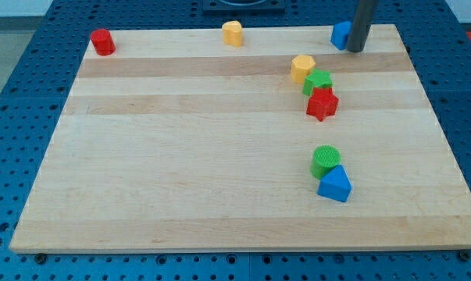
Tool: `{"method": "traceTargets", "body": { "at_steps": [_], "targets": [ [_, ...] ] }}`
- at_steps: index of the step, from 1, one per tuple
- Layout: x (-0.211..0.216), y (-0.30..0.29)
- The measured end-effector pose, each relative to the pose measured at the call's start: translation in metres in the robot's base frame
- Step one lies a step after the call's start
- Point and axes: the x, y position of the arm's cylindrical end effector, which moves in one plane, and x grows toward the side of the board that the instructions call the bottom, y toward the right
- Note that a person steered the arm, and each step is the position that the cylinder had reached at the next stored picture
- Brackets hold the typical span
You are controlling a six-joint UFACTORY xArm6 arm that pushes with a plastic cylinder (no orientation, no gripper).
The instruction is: Separate red star from green star
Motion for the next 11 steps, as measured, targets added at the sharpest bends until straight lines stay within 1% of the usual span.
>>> {"method": "traceTargets", "body": {
  "at_steps": [3, 4, 5, 6, 7, 8, 9, 10, 11],
  "targets": [
    [0.004, -0.002],
    [0.011, 0.003],
    [0.049, 0.027],
    [0.07, 0.035],
    [0.075, 0.012],
    [0.113, -0.039],
    [0.139, -0.119],
    [0.144, -0.146],
    [0.154, -0.08]
  ]
}}
